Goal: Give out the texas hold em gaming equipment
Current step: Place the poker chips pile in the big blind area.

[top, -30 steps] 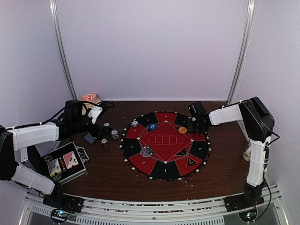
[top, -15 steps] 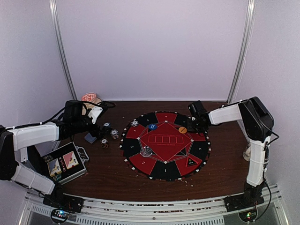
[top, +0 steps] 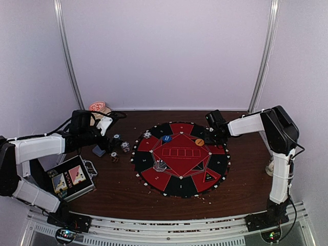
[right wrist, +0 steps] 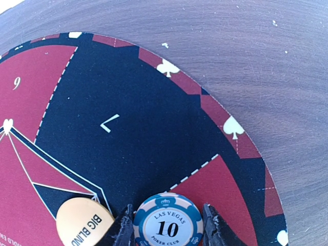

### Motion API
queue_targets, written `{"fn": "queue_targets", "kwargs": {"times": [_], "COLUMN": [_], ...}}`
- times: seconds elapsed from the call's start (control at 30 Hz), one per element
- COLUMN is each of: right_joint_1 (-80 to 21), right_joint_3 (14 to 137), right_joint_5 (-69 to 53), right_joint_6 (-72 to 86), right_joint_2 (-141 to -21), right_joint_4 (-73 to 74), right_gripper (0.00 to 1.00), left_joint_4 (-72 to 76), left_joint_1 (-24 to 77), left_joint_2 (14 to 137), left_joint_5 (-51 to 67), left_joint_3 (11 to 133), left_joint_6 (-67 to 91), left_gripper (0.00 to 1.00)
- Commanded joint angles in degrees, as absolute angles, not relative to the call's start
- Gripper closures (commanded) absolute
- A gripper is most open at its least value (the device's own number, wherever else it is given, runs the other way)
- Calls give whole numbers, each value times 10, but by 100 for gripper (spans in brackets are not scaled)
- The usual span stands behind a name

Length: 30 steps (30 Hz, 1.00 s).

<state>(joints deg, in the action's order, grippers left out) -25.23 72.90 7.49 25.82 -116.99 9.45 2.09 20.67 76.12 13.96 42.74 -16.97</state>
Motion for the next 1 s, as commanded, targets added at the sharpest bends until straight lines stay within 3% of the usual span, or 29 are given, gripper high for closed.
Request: {"fn": "queue_targets", "kwargs": {"times": [0.0,0.3,0.67,0.97], "right_joint_1": [-250,-253,-285,-397], "right_joint_3": [745,741,706,632], "right_joint_5": [54,60,160,226], "right_joint_6": [255,252,258,254], "right_joint_2": [-1186,-1160,-989,-849], "right_joint_4": [89,94,147,182], "right_gripper": [58,34,26,11], "left_joint_4": [45,45,44,1], "left_joint_1": [205,206,205,191], "left_joint_2": [765,764,761,781], "left_joint_5": [148,147,132,73], "left_joint_3": [426,425,426,459], "left_joint_6": [-171,-171,-171,-172], "left_gripper": [2,2,2,2]}}
